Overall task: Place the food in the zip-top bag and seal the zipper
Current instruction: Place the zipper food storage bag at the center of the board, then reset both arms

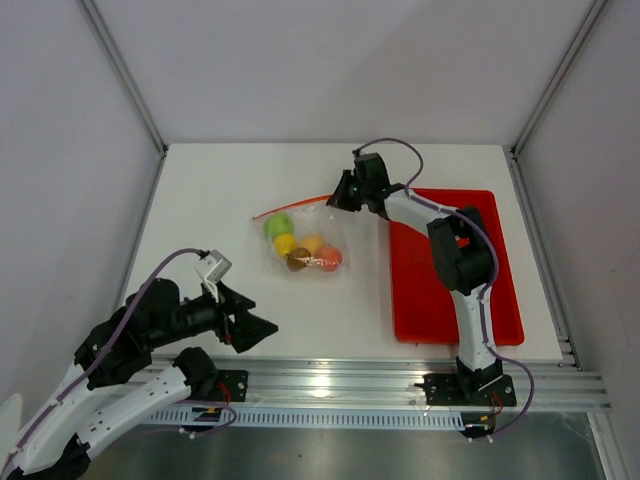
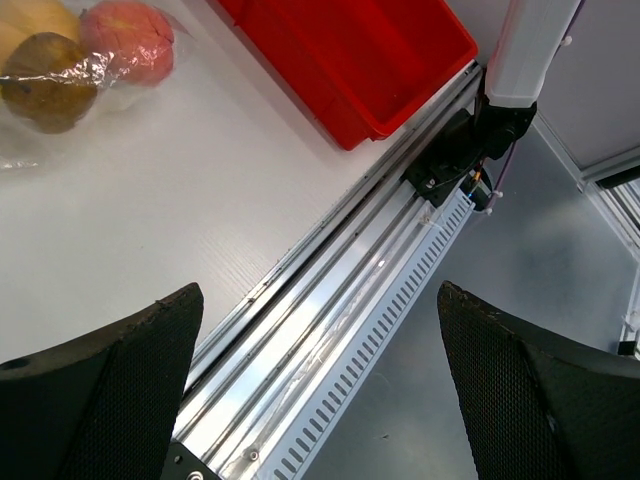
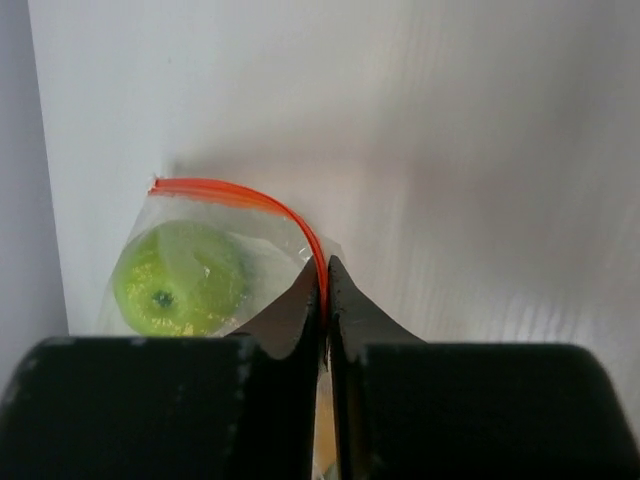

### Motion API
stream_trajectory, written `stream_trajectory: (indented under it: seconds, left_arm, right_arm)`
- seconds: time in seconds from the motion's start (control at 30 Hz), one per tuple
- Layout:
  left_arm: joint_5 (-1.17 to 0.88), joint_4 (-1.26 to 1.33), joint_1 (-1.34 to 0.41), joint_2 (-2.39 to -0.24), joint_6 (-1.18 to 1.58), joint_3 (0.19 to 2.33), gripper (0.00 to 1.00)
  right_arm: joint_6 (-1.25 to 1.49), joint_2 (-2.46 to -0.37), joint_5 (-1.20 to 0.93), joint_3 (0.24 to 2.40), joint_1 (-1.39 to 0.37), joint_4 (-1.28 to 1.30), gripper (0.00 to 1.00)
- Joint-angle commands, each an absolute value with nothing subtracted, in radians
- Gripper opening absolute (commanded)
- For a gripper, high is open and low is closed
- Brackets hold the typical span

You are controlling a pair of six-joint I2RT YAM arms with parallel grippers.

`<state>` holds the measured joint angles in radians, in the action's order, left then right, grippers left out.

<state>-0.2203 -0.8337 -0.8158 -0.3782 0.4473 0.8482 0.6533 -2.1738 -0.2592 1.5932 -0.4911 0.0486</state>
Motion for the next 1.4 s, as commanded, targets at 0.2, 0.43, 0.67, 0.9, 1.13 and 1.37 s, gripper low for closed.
stream_trajectory:
  seconds: [0.2,0.43,0.67,0.9,1.13,1.37]
  left_arm:
    - [-0.258,-0.755,-0.811,-0.373,0.503,0.811,1.00]
    - [-0.253,-0.712,-0.811,-0.362,0.525,0.775,1.00]
    - [-0.276,-0.673,-0.813,-0.357,0.577,0.747,0.99]
    - [-0.196,-0.681,-0.811,-0.351,0.569,0.758,0.99]
    - [-0.147,-0.582,-0.811,-0.411,0.548,0.746,0.99]
    - [-0.153,-0.378,-0.781,-0.488,0.554,0.719,0.99]
  right_arm:
    - [0.508,-2.148,-0.190,1.661,-0.457,0.143,0.60]
    - [0.411,-2.019,-0.108,1.649,-0.494,0.230,0.85]
    - [0.327,-1.740,0.033,1.528,-0.571,0.278,0.91]
    - [0.313,-1.488,0.150,1.317,-0.655,0.351,0.99]
    - [0.403,-1.185,0.316,1.039,-0.758,0.426,0.99]
    - [0.567,-0.850,0.463,0.853,-0.796,0.604,0.99]
